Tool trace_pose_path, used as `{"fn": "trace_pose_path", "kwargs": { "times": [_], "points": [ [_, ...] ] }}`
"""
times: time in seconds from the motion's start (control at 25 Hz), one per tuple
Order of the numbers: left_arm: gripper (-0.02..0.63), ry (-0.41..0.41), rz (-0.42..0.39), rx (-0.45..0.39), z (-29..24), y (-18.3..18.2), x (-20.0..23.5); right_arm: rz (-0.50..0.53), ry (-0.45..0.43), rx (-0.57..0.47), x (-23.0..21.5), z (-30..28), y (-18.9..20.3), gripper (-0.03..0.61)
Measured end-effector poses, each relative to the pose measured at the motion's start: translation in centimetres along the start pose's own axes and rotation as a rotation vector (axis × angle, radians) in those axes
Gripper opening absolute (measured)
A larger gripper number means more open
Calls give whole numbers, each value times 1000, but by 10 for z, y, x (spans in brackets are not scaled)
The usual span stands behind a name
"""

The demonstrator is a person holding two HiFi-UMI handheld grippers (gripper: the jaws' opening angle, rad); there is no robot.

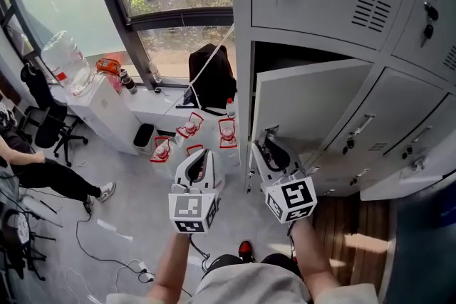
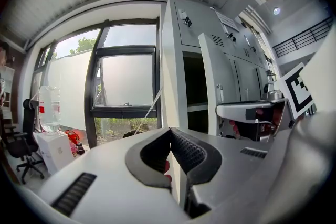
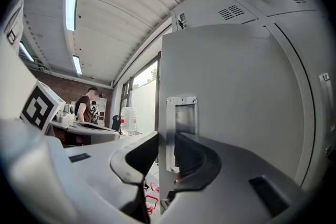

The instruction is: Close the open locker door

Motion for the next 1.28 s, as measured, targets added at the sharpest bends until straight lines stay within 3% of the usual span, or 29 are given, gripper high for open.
{"fn": "trace_pose_path", "kwargs": {
  "times": [1.28],
  "points": [
    [21,7,29,34,-45,12,39,24,150,45,-43,-78,0,72]
  ]
}}
Point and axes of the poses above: the fingertips, and each gripper's own axes: z backward along the fingers, x to its left, y out of its underside, the point moved 2 cm from there along z, backward along the fingers, and after that the axes turned 2 degrees about x, right-handed, at the moved point
